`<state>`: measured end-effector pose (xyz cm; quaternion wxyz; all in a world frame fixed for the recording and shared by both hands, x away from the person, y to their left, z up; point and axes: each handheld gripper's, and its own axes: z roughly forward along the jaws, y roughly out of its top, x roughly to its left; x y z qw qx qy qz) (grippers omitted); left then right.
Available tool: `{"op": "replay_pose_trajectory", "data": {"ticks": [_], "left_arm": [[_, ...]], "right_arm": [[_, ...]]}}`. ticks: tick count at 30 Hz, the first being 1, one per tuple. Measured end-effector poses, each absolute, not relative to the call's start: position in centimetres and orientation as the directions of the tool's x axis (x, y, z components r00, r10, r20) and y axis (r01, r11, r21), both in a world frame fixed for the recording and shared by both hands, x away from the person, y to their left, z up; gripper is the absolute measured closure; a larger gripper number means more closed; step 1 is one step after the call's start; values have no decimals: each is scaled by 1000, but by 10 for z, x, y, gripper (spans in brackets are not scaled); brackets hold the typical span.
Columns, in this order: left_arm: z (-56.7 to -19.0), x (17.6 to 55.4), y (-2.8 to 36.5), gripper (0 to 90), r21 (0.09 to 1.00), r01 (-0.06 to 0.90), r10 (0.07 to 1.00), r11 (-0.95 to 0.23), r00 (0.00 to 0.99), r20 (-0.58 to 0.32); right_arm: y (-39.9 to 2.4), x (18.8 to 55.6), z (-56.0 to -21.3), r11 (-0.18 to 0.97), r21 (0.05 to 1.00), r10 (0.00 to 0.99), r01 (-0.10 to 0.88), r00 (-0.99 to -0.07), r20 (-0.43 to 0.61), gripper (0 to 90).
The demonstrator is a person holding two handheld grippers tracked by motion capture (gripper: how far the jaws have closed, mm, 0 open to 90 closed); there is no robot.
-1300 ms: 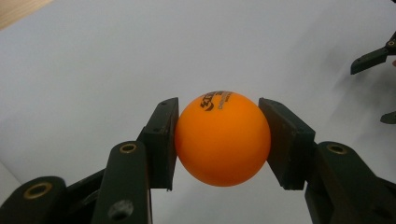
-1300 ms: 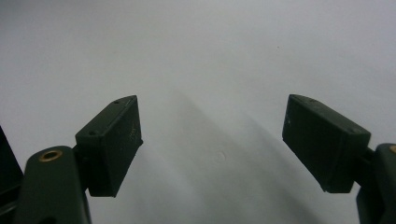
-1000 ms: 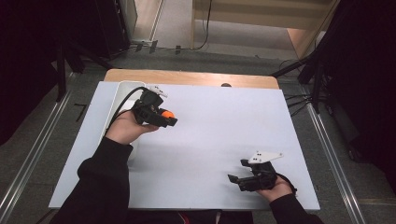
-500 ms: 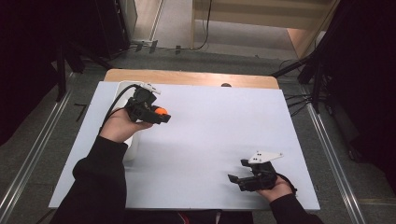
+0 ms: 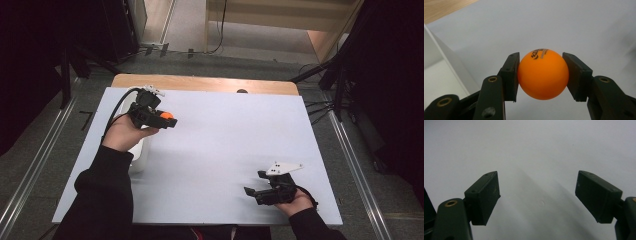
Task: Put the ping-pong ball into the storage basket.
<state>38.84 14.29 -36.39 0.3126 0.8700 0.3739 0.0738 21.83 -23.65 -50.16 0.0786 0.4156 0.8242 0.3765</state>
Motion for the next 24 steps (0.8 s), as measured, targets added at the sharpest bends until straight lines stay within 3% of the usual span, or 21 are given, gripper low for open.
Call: {"op": "replay_pose_trajectory", "data": {"ticks": [24], "left_arm": [[-357,396,170,510,622,647,772,-441,627,-106]], "right_arm": [[-236,219,-502,369,685,746,628,-640,185,185]]}}
